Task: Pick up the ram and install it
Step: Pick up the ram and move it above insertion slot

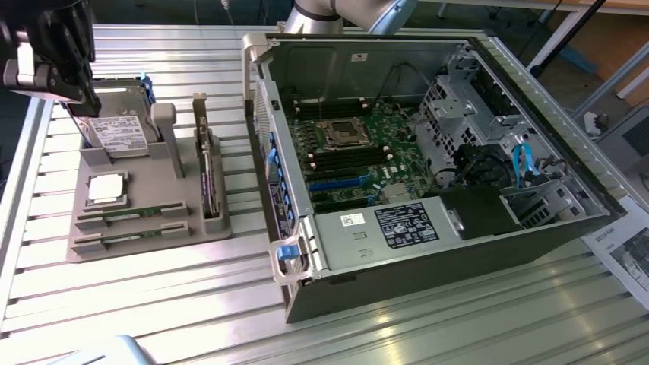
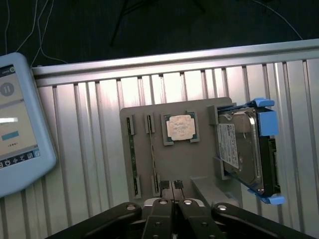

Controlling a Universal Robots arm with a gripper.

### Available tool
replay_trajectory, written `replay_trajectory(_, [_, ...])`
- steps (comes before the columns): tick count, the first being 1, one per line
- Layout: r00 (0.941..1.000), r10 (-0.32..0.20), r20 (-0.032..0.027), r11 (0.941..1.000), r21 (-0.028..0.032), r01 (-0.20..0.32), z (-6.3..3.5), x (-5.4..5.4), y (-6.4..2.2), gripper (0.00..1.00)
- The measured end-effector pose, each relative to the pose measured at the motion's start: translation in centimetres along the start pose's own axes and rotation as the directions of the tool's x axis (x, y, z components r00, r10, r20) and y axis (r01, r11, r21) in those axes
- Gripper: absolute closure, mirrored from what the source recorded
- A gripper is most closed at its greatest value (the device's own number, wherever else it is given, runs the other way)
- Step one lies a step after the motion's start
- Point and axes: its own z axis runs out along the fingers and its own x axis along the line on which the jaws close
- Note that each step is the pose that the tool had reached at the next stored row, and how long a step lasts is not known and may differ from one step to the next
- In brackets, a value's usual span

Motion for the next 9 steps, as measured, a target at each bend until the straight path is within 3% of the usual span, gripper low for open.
replay_trajectory(9, [1.0, -0.004, 0.0, 1.0, 0.0001, 0.004, 0.27, 0.36, -0.05, 0.9])
